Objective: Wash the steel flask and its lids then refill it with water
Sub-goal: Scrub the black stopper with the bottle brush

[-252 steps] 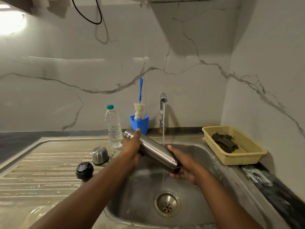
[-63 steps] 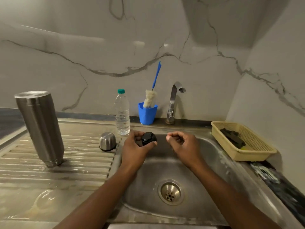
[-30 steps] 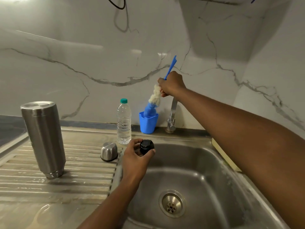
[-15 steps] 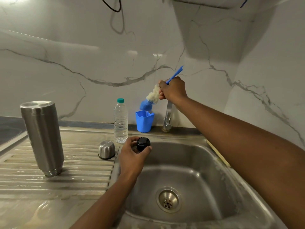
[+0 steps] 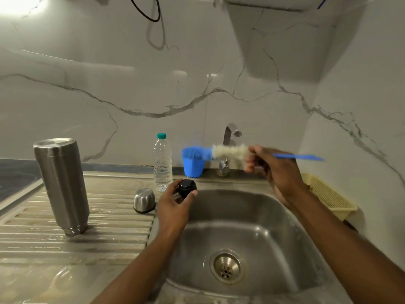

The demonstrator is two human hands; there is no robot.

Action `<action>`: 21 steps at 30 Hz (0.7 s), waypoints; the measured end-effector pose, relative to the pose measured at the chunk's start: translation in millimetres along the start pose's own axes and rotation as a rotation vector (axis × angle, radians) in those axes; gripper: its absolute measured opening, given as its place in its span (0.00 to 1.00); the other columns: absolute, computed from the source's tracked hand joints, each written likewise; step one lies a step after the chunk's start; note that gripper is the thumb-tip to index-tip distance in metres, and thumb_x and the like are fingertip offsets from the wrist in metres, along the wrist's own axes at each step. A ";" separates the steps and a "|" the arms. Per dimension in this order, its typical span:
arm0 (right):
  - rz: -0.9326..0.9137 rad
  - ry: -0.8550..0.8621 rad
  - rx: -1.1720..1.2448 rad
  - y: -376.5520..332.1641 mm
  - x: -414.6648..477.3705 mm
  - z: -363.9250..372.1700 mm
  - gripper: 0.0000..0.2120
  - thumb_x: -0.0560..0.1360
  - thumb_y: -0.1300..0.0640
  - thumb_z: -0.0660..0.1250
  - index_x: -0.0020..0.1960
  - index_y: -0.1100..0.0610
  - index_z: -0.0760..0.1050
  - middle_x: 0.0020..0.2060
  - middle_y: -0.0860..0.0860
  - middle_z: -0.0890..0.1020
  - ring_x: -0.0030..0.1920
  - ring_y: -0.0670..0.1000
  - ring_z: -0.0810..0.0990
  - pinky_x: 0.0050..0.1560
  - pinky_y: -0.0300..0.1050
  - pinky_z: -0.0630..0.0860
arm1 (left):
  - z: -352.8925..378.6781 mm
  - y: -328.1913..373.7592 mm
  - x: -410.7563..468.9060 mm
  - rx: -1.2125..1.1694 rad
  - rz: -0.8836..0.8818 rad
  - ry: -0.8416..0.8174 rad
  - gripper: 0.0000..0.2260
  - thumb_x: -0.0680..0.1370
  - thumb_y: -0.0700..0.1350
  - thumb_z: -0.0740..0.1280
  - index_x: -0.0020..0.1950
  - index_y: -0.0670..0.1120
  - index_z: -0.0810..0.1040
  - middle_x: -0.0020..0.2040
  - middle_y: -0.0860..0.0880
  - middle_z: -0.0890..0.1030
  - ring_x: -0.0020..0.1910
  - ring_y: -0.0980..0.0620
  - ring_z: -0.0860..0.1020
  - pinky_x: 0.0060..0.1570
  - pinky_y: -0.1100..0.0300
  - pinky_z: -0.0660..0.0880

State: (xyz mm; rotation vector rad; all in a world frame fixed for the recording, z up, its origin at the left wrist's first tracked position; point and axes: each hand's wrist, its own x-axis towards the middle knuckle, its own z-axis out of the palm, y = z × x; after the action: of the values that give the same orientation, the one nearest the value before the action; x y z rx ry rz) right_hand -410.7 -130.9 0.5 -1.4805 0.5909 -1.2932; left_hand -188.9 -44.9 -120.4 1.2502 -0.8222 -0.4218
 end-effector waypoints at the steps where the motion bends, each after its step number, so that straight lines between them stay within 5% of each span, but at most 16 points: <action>1: 0.021 -0.018 0.037 10.7 -11.1 -8.1 0.12 0.80 0.57 0.68 0.57 0.62 0.85 0.44 0.61 0.85 0.43 0.56 0.84 0.47 0.49 0.85 | -0.4 -0.5 0.2 0.003 -0.005 -0.002 0.20 0.76 0.45 0.78 0.58 0.67 0.78 0.52 0.63 0.83 0.55 0.53 0.85 0.61 0.45 0.82; 8: 0.067 -0.070 0.033 57.6 -41.3 -23.4 0.13 0.78 0.56 0.67 0.56 0.59 0.87 0.45 0.63 0.86 0.45 0.58 0.85 0.51 0.53 0.86 | -2.3 -3.8 1.2 0.004 -0.002 -0.057 0.21 0.75 0.43 0.80 0.66 0.56 0.82 0.53 0.56 0.88 0.53 0.56 0.86 0.57 0.49 0.84; 14: 0.073 -0.040 0.058 57.5 -45.4 -41.0 0.13 0.78 0.57 0.66 0.55 0.61 0.87 0.43 0.64 0.85 0.44 0.58 0.84 0.46 0.48 0.85 | -9.5 -5.0 4.5 0.006 0.020 -0.017 0.24 0.76 0.40 0.78 0.67 0.58 0.78 0.45 0.65 0.84 0.46 0.70 0.83 0.46 0.64 0.82; 21: 0.089 -0.030 0.058 64.2 -44.6 -40.2 0.13 0.77 0.56 0.67 0.55 0.59 0.88 0.44 0.64 0.85 0.45 0.58 0.85 0.47 0.49 0.85 | -2.7 -7.4 -0.4 0.032 0.034 -0.106 0.21 0.75 0.40 0.79 0.66 0.54 0.82 0.53 0.57 0.88 0.53 0.57 0.87 0.55 0.52 0.84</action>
State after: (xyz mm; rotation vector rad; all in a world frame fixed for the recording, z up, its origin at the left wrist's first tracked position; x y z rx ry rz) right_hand -444.7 -129.4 -80.6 -1.4080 0.5883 -1.2078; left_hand -186.0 -44.9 -127.7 1.2505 -0.9422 -0.4523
